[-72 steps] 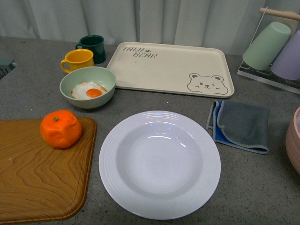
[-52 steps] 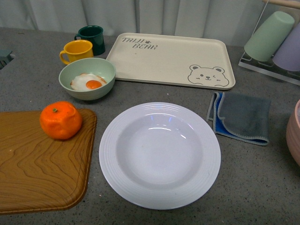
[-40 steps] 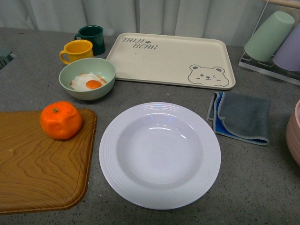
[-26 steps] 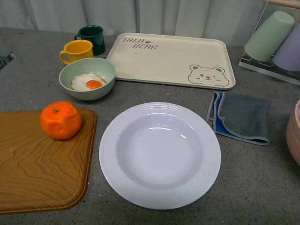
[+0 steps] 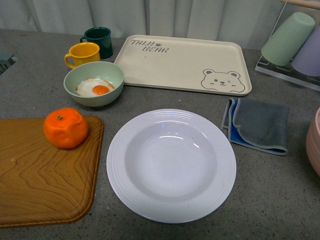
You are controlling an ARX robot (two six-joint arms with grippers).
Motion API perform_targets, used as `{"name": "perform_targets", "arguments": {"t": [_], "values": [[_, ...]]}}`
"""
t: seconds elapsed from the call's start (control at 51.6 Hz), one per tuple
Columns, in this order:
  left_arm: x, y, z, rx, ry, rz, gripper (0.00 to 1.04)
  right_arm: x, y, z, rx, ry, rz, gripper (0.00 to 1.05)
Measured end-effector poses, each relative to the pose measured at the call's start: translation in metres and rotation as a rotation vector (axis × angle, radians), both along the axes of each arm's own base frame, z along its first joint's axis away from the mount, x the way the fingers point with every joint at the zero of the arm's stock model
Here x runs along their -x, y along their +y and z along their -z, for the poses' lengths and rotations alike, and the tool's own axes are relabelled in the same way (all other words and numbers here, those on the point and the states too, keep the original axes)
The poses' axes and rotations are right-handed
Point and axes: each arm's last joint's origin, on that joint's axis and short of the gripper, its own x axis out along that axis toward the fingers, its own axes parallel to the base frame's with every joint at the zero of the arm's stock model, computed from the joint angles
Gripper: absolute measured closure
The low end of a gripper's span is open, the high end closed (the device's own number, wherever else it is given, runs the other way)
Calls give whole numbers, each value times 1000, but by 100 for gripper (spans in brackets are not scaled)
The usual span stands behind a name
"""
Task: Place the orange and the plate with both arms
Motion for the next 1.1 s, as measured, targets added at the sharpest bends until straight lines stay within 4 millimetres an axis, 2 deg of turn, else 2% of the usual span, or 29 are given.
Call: {"name": "perform_targets", "arguments": {"t": [0.174, 0.407, 0.504, 0.678, 0.93, 1.104], "values": [[-44, -15, -7, 9, 70, 63, 7, 0, 0, 0, 0, 0, 0, 9], [-110, -35, 13, 22, 252, 130, 7, 0, 0, 0, 0, 0, 0, 9], [-130, -39, 22, 9, 298, 135, 7, 0, 0, 0, 0, 0, 0, 9], [-156, -46, 40, 31, 378, 180, 7, 0, 0, 0, 0, 0, 0, 9], [-180, -49, 57, 37, 463, 181, 7, 0, 0, 0, 0, 0, 0, 9], [-190, -48, 68, 34, 517, 170, 7, 0, 0, 0, 0, 0, 0, 9]]}}
